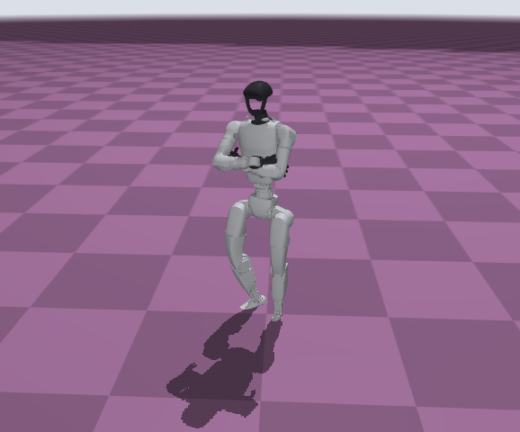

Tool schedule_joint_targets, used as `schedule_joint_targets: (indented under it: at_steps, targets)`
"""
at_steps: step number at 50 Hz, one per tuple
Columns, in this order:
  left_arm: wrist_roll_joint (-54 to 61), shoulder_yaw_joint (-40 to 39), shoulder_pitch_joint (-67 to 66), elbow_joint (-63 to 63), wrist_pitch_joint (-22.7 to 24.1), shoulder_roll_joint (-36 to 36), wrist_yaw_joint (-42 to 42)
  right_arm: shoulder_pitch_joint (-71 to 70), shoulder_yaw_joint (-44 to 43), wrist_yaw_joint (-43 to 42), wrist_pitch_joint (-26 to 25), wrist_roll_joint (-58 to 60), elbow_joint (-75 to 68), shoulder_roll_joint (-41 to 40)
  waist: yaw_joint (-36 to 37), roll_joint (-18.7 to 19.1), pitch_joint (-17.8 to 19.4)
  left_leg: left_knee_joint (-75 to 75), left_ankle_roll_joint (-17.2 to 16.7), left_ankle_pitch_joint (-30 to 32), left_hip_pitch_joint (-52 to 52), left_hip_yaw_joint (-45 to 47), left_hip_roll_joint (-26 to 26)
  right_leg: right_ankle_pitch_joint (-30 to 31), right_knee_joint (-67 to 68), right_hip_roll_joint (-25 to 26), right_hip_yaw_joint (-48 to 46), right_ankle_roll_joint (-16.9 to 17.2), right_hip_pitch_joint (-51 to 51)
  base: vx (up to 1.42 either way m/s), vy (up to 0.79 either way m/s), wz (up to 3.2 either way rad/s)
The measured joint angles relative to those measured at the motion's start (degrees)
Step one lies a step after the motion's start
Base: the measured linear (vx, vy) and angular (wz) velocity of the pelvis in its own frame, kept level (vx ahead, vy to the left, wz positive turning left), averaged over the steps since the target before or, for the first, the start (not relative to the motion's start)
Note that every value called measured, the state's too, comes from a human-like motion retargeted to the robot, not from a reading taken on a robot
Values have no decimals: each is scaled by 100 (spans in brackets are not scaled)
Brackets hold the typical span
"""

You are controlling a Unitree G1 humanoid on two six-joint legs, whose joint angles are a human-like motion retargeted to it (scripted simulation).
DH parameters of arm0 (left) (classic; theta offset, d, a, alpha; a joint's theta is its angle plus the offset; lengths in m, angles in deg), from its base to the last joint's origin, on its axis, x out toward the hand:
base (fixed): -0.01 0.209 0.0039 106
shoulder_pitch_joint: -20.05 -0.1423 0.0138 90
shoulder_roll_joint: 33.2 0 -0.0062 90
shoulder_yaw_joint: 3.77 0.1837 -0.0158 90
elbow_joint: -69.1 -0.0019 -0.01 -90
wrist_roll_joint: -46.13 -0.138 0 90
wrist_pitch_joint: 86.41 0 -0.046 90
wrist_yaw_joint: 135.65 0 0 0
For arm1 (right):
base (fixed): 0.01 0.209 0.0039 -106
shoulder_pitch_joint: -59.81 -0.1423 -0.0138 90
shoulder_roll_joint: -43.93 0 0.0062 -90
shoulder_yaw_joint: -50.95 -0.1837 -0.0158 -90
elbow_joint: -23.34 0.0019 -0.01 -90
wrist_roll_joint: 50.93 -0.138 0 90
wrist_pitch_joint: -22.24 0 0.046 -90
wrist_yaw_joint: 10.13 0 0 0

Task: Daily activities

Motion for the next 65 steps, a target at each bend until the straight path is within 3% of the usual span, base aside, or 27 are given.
schedule_joint_targets:
  at_steps: [5, 12, 15, 18, 24, 33, 45, 65]
  targets:
    - [-9, 367, -189, 4, -44, 136, -279, 106, 6, 325, -154, -109, 26, 187, 74, 183, -193, -134, -292, 153, -202, -572, 36, 209, 27, 96, -523, -392, 138, 7, 1, 249]
    - [-210, 834, -224, 206, 34, 254, -495, 394, 11, 736, -359, 170, -157, 515, 155, 654, -672, -319, -1164, 752, -660, -1773, -21, 1182, -127, 623, -1545, -1093, 388, 7, 3, 535]
    - [-238, 837, -8, 289, 91, 354, -514, 553, 160, 916, -381, 579, -407, 534, 126, 763, -854, -208, -1181, 1025, -719, -1902, -141, 1923, -113, 745, -1660, -1098, 338, -5, 16, 637]
    - [-209, 842, 212, 331, 167, 487, -415, 625, 349, 1099, -362, 1073, -685, 522, 211, 660, -946, -10, -1144, 1051, -681, -1663, -130, 2289, -85, 767, -1335, -877, 104, -14, 7, 546]
    - [-88, 841, 657, 447, 279, 508, -91, 546, 507, 1544, -105, 2481, -1535, 528, 550, 180, -1057, 529, -489, 658, -759, -902, -218, 1454, -121, 675, -308, -249, -420, -9, 6, 348]
    - [-328, 738, 927, 661, 332, 4, 107, 520, 507, 1693, 323, 4304, -2861, 735, 891, -445, -1124, 932, 182, 117, -863, 231, -231, 419, 319, 174, 71, -41, -890, -1, 5, 136]
    - [-440, 327, 486, 643, 173, -600, 23, 646, 507, 1321, 487, 5231, -3869, 828, 809, -754, -1224, 777, 537, -103, -936, 921, -357, -169, 989, -287, 411, -42, -1571, 1, 3, 53]
    - [-220, -1732, -2069, 945, -205, -3186, -244, 228, -154, 687, 659, 6199, -3984, 2126, 914, -1304, -1031, 206, 775, -190, -620, 806, -740, -868, 1982, -696, 1204, -131, -2371, 4, 0, 41]
